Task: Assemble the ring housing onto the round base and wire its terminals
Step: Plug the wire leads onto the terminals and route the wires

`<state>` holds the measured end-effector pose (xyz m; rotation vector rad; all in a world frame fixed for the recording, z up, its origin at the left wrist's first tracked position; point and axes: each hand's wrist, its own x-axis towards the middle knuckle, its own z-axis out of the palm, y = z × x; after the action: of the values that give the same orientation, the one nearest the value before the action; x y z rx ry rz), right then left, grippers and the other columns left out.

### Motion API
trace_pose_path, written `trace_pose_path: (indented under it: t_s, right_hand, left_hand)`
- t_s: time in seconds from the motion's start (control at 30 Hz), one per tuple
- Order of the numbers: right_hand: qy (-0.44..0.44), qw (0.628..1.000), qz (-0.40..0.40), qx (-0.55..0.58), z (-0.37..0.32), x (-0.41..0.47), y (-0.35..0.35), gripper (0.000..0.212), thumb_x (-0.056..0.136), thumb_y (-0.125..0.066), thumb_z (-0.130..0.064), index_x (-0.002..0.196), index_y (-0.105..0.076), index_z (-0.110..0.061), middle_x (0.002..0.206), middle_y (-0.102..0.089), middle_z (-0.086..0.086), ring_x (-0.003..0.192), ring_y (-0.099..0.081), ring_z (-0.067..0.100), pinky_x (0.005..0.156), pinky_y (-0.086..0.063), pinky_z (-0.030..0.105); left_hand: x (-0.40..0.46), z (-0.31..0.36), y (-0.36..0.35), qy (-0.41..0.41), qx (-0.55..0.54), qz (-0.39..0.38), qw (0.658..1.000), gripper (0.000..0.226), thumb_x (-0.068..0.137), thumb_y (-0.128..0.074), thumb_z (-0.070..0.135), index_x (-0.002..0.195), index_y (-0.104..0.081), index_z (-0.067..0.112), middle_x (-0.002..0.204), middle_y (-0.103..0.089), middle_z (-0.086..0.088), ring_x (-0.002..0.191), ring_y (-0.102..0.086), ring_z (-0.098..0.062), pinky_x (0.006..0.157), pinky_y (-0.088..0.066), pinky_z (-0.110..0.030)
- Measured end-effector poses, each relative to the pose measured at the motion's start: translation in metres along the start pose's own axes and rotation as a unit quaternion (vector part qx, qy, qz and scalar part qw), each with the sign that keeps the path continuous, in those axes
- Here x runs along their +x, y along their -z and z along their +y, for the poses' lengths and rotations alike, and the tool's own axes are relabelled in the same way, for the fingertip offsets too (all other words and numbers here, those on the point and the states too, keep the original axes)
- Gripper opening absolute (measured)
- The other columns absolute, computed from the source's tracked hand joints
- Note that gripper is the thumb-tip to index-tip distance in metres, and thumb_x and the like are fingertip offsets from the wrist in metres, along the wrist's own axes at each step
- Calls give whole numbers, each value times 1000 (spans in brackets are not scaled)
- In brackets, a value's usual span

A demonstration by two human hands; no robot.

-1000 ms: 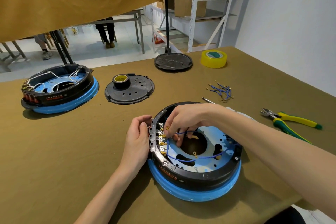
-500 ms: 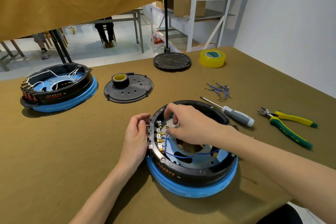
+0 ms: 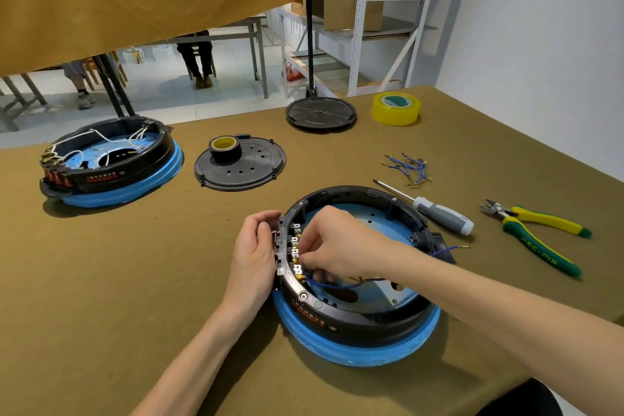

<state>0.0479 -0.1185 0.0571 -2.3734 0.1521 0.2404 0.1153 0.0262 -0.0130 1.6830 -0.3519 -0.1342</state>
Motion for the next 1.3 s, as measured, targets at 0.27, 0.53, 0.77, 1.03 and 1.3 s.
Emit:
trace_pose_path:
  t_s: [0.27,0.53,0.77,1.03,1.3]
  right_hand:
    - [15,997,22,75,8,-9,3,7,97,-69,-15,100,-74,-12,71,-76,5,57,-72,9,55,-57,20]
    - [-32,928,369,-36,78,-39,88,11,94,-68,-23,88,-77,-23,82,-73,-7,77,-65,6,67,-48,24]
    - [-321,880,283,-208,171,-69,120,51,99,-55,-51,136,-54,-17,140,-52,19,127,-53,38,107,-43,51]
    - [-332,854,279,-289,210,-86,109,47,102,-48,-45,134,-52,-11,139,-55,16,127,-51,33,105,-43,44]
    - [-293,807,313,-406,215,-98,95,47,109,-26,-48,124,-55,-15,121,-59,11,105,-62,30,90,-46,43]
  left_hand:
    - [0,0,2,0,5,-8,1000,26,112,-36,19,121,-59,27,114,-66,8,103,-64,2,91,-52,-27]
    - [2,-3,-5,-12,0,16,1000,29,112,-37,23,111,-66,24,105,-71,4,95,-66,0,85,-53,-28]
    - [3,2,-19,5,9,30,999,34,112,-37,22,98,-67,28,99,-72,1,95,-68,-11,77,-53,-32]
    - [6,10,-45,23,3,16,1000,33,111,-38,19,94,-65,28,99,-70,0,94,-65,-10,70,-47,-26]
    - [7,11,-62,30,-1,7,1000,31,110,-40,19,95,-66,27,100,-71,-1,96,-66,-14,69,-48,-27]
